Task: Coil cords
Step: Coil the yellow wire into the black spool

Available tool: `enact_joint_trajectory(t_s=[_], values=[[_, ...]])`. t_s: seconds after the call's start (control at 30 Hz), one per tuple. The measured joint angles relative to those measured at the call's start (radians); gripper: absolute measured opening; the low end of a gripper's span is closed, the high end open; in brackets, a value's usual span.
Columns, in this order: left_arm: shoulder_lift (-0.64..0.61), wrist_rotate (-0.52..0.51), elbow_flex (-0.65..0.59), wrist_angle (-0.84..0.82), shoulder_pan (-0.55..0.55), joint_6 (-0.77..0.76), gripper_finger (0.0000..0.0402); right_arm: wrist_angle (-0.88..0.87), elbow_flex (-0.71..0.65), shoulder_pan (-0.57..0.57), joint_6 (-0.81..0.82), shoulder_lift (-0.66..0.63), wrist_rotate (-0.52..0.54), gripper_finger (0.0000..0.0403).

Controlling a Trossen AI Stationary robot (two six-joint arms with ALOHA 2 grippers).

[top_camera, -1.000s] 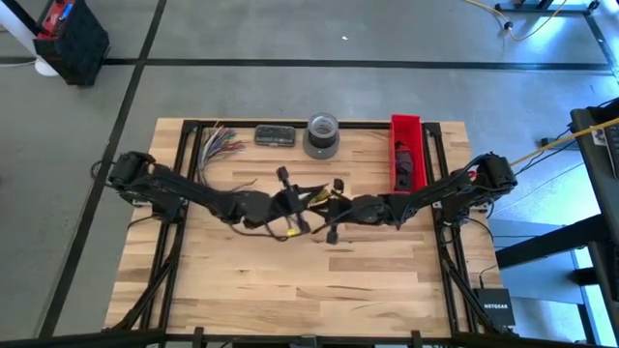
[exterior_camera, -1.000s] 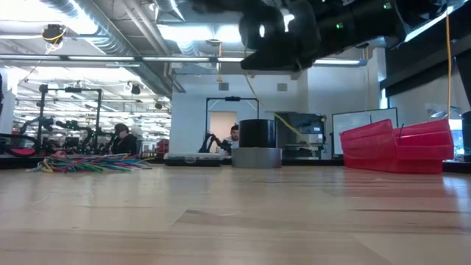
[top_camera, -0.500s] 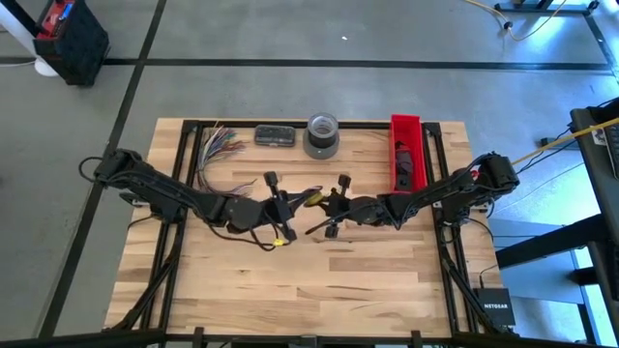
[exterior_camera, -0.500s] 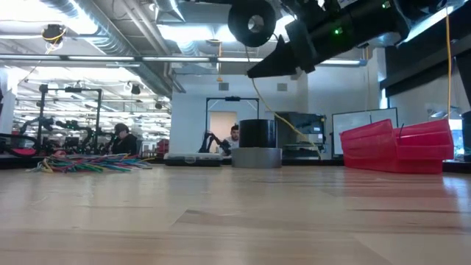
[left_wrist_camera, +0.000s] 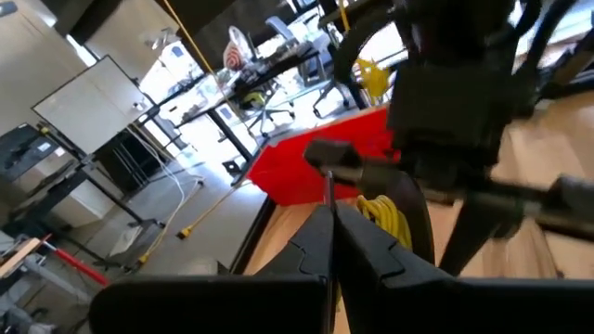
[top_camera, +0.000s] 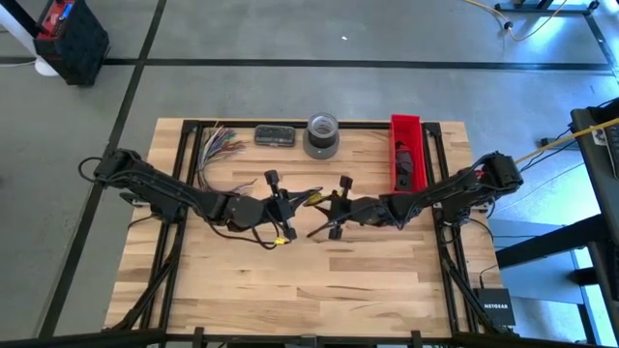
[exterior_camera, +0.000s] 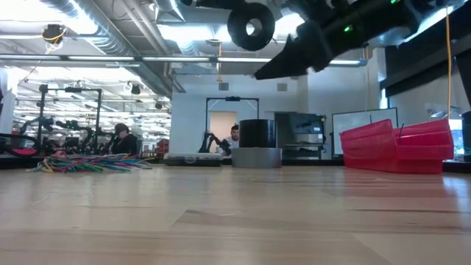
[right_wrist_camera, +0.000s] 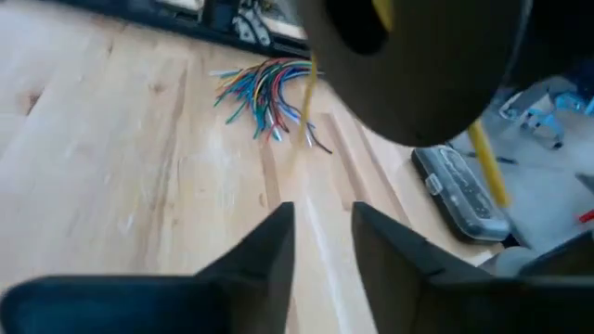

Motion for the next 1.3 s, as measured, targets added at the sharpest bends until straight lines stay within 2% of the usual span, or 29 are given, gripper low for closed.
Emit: enact_joint_trajectory(t_s=[0.2,0.3,0.4,0.53,0.67,0.77,0.87,1.1,1.3], values=[[0.0,0.0,0.0,0.013,-0.005,0.009,0.0,-0.164,0.001,0.031,-0.053,-0.146,0.047,0.0151],[0.0,0.0,0.0,0.012,-0.011,0.014,0.0,-0.237,0.001,0.035,-0.03,-0.19,0.01,0.0153],[0.0,0.0,0.0,0.019,-0.018,0.033,0.0,-0.235,-0.014,0.032,-0.032,-0.191,-0.033,0.0153],[-0.007,0.0,0.0,0.042,-0.034,0.054,0.0,-0.104,-0.079,-0.004,-0.058,-0.162,-0.123,0.0153],[-0.008,0.003,0.0,0.088,-0.043,0.055,0.0,0.135,-0.172,-0.061,-0.062,-0.129,-0.241,0.0153],[-0.008,0.095,-0.001,0.113,-0.031,0.041,0.0,0.363,-0.223,-0.097,-0.025,-0.071,-0.289,0.0153],[-0.001,0.154,-0.001,0.143,-0.023,0.027,0.0,0.482,-0.23,-0.118,0.026,0.002,-0.358,0.0153],[0.006,0.153,-0.002,0.146,-0.023,0.035,0.0,0.588,-0.193,-0.116,0.042,0.141,-0.454,0.0153],[0.006,0.153,-0.002,0.151,-0.023,0.04,0.0,0.588,-0.13,-0.116,0.042,0.204,-0.436,0.0153]])
